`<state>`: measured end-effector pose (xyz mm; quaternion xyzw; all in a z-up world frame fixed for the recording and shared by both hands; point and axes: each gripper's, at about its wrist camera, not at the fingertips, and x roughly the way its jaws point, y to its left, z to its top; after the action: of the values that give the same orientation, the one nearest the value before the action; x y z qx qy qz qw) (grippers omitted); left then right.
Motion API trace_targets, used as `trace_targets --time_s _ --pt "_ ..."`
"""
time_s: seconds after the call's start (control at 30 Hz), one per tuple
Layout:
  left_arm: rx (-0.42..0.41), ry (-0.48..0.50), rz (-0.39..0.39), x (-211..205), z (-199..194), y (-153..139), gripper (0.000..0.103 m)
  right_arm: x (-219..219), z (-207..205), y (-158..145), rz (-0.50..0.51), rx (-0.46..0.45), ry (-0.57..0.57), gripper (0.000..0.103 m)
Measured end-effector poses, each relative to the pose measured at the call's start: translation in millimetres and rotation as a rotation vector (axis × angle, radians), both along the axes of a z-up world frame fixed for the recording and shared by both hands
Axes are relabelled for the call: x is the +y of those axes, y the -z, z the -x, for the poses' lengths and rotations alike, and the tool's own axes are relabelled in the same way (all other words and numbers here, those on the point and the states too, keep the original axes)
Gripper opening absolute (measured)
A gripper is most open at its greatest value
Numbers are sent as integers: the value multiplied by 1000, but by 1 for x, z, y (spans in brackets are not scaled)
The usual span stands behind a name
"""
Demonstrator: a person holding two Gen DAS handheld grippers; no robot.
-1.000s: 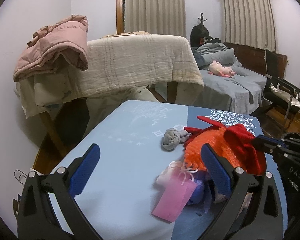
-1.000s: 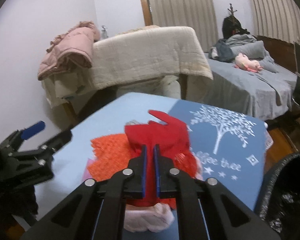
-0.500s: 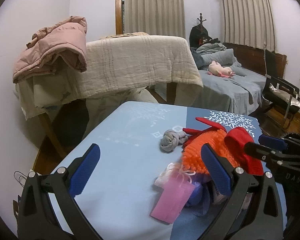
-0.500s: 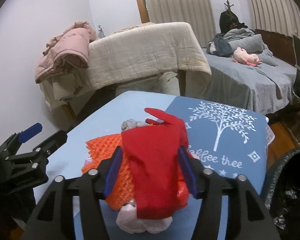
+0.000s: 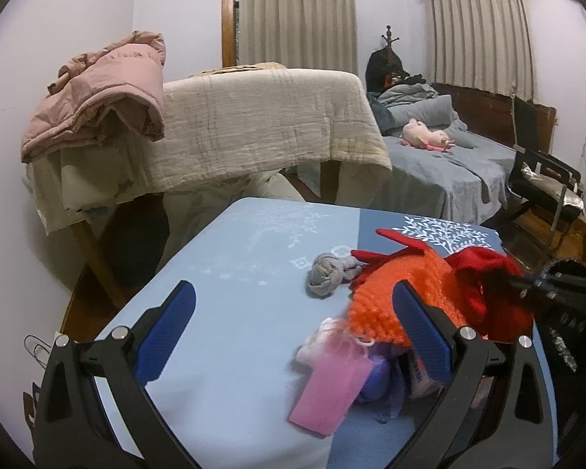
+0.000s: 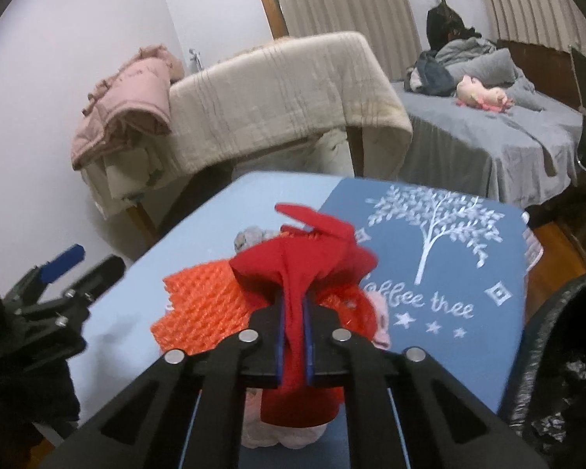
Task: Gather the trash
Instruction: 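Lift the red cloth with the right gripper while the left gripper grasps the orange mesh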
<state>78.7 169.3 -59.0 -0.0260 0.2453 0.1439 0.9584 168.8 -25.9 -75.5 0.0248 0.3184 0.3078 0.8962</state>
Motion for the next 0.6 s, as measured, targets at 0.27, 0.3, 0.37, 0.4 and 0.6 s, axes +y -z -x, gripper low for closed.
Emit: trace_targets --time_s 0.27,0.3,0.37,0.4,0.6 --pt "20 114 35 -30 -9 2 79 -34 5 -19 -38 -24 66 8" --pt "25 131 36 -35 -11 3 77 -39 6 -20 -41 -26 73 8" --pt "34 158 37 -44 -15 6 71 -44 8 -22 -43 -27 81 8" --pt "44 177 39 -49 -17 9 68 -46 8 -22 -43 -27 82 8" --pt "114 234 51 -66 -27 26 50 -55 8 -19 -47 -19 90 8"
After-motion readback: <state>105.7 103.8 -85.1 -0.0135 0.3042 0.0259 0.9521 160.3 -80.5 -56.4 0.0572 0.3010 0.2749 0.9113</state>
